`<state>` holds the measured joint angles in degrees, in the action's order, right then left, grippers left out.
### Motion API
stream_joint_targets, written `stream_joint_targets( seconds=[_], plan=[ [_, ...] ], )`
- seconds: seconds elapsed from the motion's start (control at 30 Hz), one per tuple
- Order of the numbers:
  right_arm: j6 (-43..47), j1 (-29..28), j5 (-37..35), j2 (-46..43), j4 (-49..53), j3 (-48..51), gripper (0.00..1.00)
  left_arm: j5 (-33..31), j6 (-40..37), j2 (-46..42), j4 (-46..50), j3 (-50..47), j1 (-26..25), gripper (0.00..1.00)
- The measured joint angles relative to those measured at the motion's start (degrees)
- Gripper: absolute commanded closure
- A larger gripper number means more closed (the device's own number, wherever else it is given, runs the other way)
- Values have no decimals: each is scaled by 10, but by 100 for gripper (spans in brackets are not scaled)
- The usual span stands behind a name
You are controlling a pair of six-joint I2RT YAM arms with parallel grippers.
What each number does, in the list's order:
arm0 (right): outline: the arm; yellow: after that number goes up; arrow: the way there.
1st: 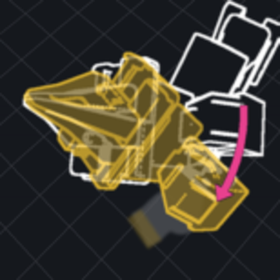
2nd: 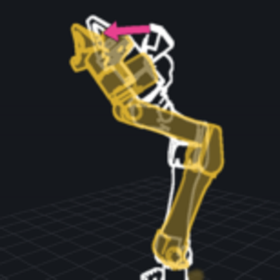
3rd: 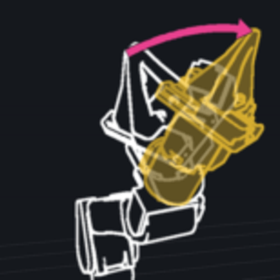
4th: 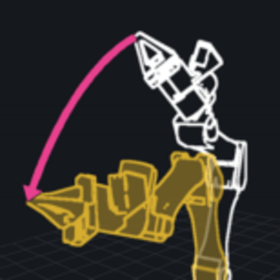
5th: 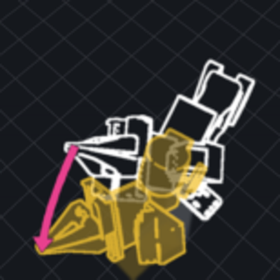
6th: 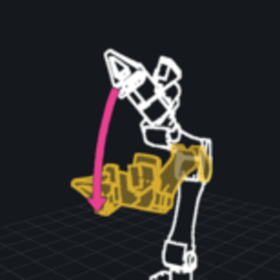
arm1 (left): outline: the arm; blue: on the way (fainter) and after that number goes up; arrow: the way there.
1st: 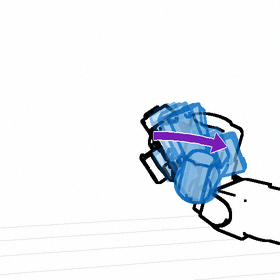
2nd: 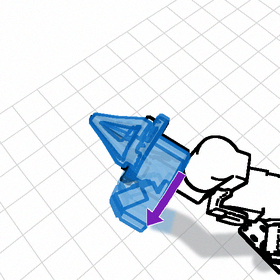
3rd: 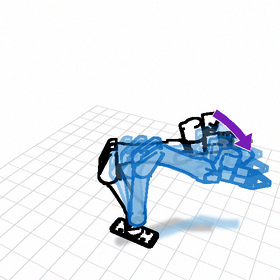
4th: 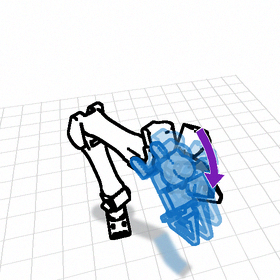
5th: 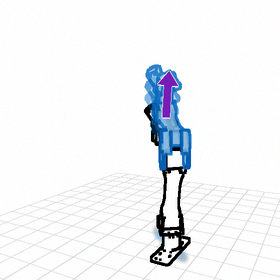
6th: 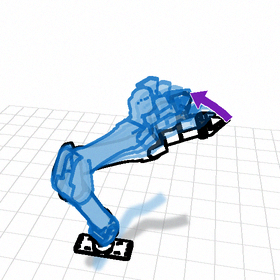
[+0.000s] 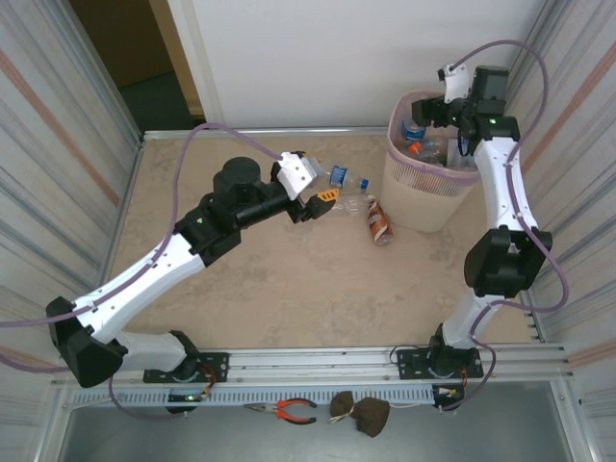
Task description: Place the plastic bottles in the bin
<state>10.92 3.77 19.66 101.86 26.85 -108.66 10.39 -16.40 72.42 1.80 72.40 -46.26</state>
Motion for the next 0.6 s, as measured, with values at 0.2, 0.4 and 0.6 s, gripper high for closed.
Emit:
stream_joint_targets(
  seconds=[0.2, 0.4, 0.6],
  plan=[
    [-33, -2, 31, -9, -10, -30, 68, 0, 0, -5, -1, 0, 0, 30],
    [-45, -7, 48, 30, -10, -57, 75, 0, 0, -8, -1, -2, 0, 30],
    [-45, -7, 52, 79, 5, -57, 80, 0, 0, -8, -1, -4, 0, 30]
  ],
)
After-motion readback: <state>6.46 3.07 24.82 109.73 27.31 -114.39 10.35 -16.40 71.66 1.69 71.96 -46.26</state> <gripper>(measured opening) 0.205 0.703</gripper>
